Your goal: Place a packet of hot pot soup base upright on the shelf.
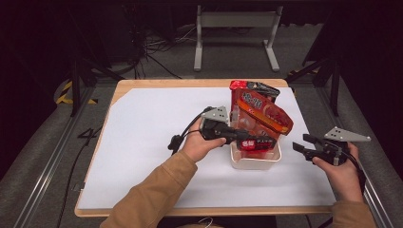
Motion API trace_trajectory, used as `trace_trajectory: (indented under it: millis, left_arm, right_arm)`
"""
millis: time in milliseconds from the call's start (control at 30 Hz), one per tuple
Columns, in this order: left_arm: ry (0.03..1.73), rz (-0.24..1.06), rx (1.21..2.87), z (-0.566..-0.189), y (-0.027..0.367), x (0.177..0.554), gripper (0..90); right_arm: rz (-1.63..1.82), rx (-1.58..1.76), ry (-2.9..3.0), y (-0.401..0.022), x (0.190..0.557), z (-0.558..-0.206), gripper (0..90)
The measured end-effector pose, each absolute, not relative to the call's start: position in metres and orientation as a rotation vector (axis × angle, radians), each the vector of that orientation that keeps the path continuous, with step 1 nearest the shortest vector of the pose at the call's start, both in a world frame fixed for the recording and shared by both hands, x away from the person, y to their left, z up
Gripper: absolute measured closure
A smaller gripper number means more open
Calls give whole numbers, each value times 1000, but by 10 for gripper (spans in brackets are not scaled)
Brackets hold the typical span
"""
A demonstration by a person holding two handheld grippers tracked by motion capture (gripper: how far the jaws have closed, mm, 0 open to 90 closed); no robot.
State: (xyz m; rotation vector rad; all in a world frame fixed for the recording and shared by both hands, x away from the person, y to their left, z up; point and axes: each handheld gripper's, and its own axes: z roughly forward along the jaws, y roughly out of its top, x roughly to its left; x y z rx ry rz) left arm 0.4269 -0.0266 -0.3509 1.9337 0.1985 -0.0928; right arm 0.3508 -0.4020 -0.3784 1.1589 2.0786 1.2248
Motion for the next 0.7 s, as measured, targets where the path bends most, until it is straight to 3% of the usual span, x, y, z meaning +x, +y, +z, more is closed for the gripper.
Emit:
trace_trajectory:
  millis: [167, 267, 300, 500, 700]
  left_arm:
    - [212, -97, 1926, -351, -25, 426, 756]
    - [262, -61, 1911, -348, -24, 424, 483]
    - [264, -63, 1908, -348, -24, 423, 445]
    - [256, -32, 1891, -338, -16, 415, 340]
    - [273, 22, 1884, -323, 3, 407, 307]
  right_arm:
    - [1227, 1157, 2077, -402, 351, -378, 397]
    - [1229, 1158, 2077, -402, 352, -378, 397]
    - [1228, 1156, 2077, -402, 352, -378, 397]
    - [1243, 1143, 2077, -400, 356, -376, 396]
    - [1269, 1125, 2081, -396, 365, -374, 395]
